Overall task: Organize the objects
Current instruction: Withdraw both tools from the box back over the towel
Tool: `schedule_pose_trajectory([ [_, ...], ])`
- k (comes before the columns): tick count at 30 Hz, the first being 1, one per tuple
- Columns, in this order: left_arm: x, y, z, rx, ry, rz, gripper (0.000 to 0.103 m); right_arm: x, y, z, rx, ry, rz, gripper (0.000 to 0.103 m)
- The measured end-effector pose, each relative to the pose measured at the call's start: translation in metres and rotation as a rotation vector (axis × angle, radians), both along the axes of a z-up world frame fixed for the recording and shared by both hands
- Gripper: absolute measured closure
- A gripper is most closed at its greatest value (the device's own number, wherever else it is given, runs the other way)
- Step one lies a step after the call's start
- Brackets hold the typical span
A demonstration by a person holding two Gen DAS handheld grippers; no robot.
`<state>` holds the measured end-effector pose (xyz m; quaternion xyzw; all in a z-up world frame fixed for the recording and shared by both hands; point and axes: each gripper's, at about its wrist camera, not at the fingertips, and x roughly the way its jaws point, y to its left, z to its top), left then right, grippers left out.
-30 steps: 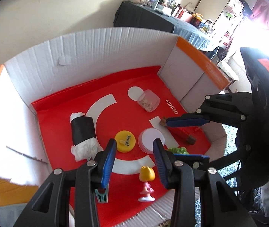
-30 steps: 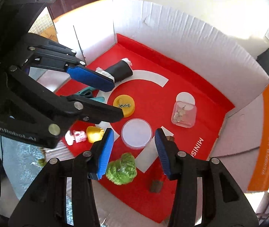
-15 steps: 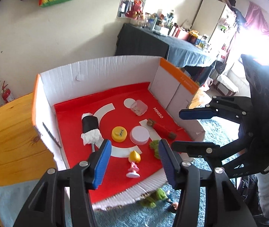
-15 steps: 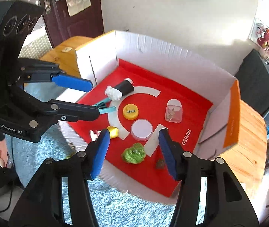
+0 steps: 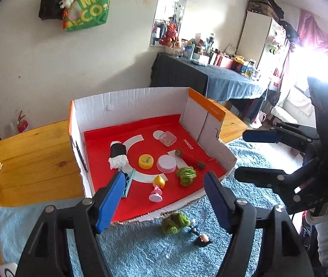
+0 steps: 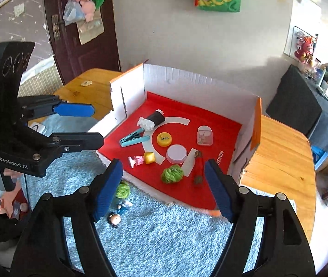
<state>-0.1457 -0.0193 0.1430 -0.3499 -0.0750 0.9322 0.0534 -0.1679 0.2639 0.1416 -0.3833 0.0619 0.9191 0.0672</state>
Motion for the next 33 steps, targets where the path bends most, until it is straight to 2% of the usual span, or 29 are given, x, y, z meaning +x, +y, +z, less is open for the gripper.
schedule_pose_trajectory([
  [8, 0.032, 0.004, -0.005, 0.001, 0.055, 0.069, 0.020, 0.027, -0.018, -0.004, 0.001, 0.072, -0.052, 0.019],
  [12, 0.047, 0.008, -0.011, -0.003, 0.072, 0.108, 0.019, 0.040, -0.029, -0.010, 0.022, 0.099, -0.082, 0.018],
  [16, 0.060, 0.014, -0.018, -0.020, 0.087, 0.138, 0.012, 0.050, -0.038, -0.022, 0.034, 0.112, -0.124, 0.018],
  [21, 0.071, 0.018, -0.029, -0.013, 0.079, 0.174, 0.007, 0.057, -0.044, -0.037, 0.025, 0.125, -0.167, 0.017],
  [26, 0.079, 0.025, -0.039, -0.044, 0.075, 0.209, 0.006, 0.064, -0.047, -0.049, 0.004, 0.140, -0.204, 0.016],
  [33, 0.086, 0.032, -0.055, -0.026, 0.060, 0.239, 0.004, 0.073, -0.048, -0.064, -0.003, 0.141, -0.250, 0.015],
])
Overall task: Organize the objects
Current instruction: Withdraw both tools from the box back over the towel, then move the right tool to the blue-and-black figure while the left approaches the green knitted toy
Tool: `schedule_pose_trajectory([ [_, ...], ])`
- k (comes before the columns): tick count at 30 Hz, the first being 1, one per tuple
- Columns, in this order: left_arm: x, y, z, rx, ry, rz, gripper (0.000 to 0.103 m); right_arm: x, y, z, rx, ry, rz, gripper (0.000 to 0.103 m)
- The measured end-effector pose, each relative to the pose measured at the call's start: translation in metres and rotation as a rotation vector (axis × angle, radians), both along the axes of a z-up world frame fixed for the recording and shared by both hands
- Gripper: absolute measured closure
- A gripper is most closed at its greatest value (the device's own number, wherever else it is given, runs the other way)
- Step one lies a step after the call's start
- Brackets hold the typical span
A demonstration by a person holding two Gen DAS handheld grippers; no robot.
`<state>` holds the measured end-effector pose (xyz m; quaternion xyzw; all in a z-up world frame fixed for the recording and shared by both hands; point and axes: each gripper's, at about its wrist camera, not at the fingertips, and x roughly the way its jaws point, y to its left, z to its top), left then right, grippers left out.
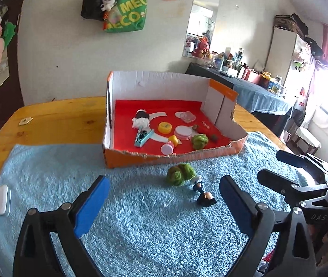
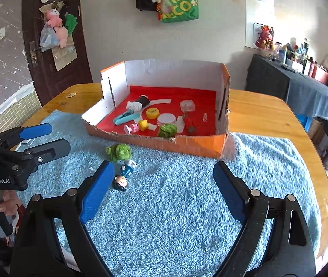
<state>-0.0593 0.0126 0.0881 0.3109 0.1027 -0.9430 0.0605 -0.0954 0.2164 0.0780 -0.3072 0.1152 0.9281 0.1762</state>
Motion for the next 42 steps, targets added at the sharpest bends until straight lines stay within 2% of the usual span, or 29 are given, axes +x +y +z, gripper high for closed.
schedule_pose_trajectory([
  [18, 0.002, 0.003, -0.052, 0.029, -0.104, 0.070, 0.003, 0.011, -0.001, -0.046, -0.047, -0.038, -0.067, 0.014],
  [32, 0.000, -0.004, -0.055, 0.020, -0.112, 0.071, 0.003, -0.002, -0.005, -0.056, -0.066, -0.064, -0.047, 0.014],
  [42, 0.004, -0.033, -0.052, 0.017, -0.125, 0.093, 0.003, -0.040, -0.014, -0.058, -0.112, -0.106, 0.029, 0.014],
])
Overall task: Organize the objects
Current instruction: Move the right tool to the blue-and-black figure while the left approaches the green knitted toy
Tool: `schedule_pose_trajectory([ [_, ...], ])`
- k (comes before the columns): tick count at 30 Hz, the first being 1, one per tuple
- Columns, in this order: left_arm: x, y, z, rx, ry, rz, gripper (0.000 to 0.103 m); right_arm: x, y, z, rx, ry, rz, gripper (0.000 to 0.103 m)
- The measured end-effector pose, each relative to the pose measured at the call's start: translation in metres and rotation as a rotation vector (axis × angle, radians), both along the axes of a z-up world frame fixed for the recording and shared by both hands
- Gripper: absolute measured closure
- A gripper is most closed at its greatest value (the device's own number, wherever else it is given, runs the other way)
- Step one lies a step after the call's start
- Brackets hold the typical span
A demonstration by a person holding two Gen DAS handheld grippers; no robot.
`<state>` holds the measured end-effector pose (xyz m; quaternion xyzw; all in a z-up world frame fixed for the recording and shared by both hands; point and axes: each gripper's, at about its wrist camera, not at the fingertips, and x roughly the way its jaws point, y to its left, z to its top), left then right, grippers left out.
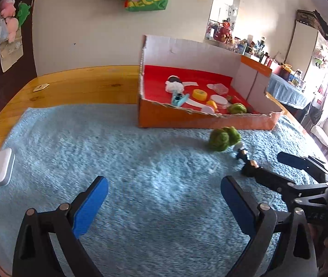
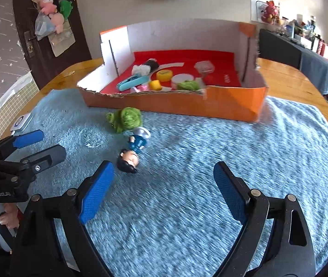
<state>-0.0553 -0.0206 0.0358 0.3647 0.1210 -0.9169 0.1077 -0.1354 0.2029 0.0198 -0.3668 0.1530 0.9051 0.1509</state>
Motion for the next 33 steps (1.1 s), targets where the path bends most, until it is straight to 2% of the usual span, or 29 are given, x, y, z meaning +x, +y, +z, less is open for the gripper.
schedule_pose_trajectory([
  [4, -0.003, -0.008, 0.000, 0.012, -0.009, -0.005, 0.003, -0.018, -0.001, -0.006, -0.013, -0.049, 0.026, 0.014],
  [9, -0.014, -0.003, 0.003, 0.011, -0.011, -0.051, 0.003, -0.024, 0.003, -0.006, 0.039, -0.090, 0.007, 0.014],
  [14, -0.033, 0.012, 0.001, 0.000, -0.035, -0.117, 0.003, -0.006, 0.028, -0.003, 0.026, -0.080, -0.057, 0.014],
  [21, -0.064, 0.026, -0.001, 0.006, -0.057, -0.222, 0.004, 0.005, 0.047, -0.002, -0.008, -0.048, 0.032, 0.014],
  [27, -0.083, 0.032, -0.003, -0.016, -0.077, -0.280, 0.009, 0.012, 0.052, 0.000, -0.033, -0.018, 0.124, 0.014],
  [33, -0.099, 0.038, -0.006, -0.030, -0.105, -0.325, 0.025, 0.015, 0.056, 0.001, -0.056, 0.002, 0.147, 0.014],
])
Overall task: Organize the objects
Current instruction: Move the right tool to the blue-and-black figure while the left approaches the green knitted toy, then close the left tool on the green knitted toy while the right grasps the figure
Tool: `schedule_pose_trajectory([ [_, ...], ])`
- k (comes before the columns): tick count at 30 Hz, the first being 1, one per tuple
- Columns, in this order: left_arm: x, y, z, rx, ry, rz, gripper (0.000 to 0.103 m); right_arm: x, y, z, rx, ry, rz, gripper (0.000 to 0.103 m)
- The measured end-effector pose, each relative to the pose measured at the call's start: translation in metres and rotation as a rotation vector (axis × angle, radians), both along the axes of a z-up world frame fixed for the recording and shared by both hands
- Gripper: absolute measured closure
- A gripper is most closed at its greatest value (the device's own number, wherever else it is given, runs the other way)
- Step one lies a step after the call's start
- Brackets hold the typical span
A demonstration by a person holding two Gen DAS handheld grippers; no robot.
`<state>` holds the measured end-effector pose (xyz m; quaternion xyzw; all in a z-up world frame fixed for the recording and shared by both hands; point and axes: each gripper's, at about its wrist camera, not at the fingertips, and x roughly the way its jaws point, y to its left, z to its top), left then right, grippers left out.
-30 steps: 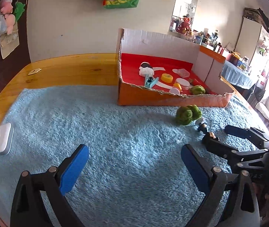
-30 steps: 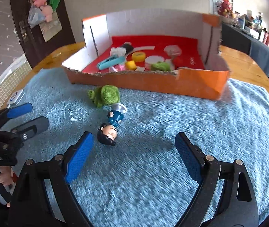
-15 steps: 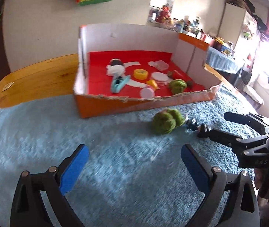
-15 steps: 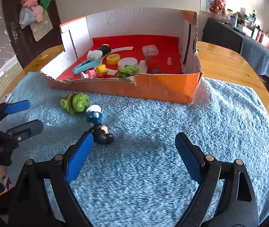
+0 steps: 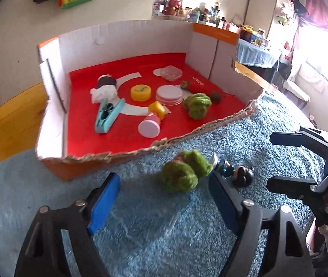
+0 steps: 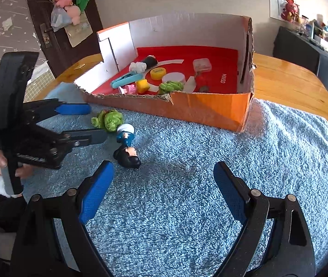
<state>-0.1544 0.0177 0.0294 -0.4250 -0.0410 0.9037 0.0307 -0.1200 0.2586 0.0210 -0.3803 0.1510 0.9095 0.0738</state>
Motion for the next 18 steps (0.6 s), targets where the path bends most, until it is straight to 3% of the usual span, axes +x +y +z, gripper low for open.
schedule_pose_trajectory([
  [3, -0.004, 0.003, -0.001, 0.002, -0.002, -0.024, 0.033, 0.002, 0.002, -0.001, -0.010, -0.002, -0.004, 0.014],
  [9, -0.005, 0.007, -0.001, 0.004, 0.008, -0.046, 0.065, 0.007, 0.007, -0.001, -0.036, 0.005, -0.020, 0.014],
  [11, -0.002, 0.004, 0.001, 0.017, 0.014, -0.040, 0.065, 0.007, 0.007, 0.000, -0.039, 0.009, -0.024, 0.014],
  [13, 0.002, 0.002, 0.003, 0.027, 0.021, -0.035, 0.074, 0.005, 0.005, 0.002, -0.038, 0.014, -0.018, 0.014],
  [18, 0.017, -0.005, 0.009, 0.039, 0.025, -0.007, 0.074, -0.006, -0.009, 0.006, -0.004, 0.017, 0.018, 0.014],
])
